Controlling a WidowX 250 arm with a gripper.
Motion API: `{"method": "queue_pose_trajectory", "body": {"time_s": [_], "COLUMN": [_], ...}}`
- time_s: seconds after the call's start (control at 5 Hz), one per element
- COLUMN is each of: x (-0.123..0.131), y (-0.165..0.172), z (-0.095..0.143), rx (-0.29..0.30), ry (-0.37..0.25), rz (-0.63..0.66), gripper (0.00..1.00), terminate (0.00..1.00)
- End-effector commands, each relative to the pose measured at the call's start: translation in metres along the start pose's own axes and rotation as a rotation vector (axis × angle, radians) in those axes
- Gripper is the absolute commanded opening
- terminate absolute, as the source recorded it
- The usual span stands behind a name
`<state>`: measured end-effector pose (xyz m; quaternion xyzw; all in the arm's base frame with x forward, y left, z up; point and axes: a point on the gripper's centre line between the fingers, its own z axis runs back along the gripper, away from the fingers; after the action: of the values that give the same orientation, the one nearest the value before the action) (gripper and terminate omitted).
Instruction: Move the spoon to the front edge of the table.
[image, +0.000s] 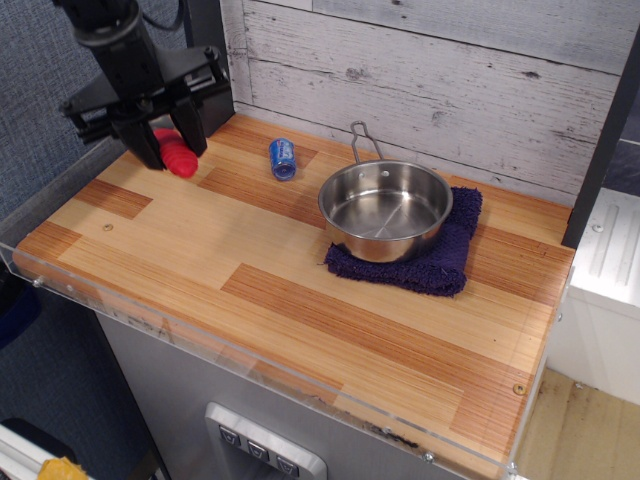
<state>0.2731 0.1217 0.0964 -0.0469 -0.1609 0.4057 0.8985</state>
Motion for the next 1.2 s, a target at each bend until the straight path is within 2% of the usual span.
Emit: {"method": "queue_pose_trajectory", "body": {"time_s": [0.0,0.4,0.6,0.8,1.0], "x": [-0.003,-0.008,-0.024,-0.037,-0.041], "y": [0.011,0.022,0.027,0.029,0.027], "z": [-0.02,-0.031,-0.046,-0.052,-0.055], "rx": [0.037,0.104,0.145,0.19,0.2], "ry": [-0.045,-0.064,-0.055,-0.083,-0.091], "rz": [0.109,0.175,0.188,0.185,0.189], "gripper": [0.0,0.0,0.0,0.0,0.0], "terminate": [0.0,0.0,0.0,0.0,0.0]}}
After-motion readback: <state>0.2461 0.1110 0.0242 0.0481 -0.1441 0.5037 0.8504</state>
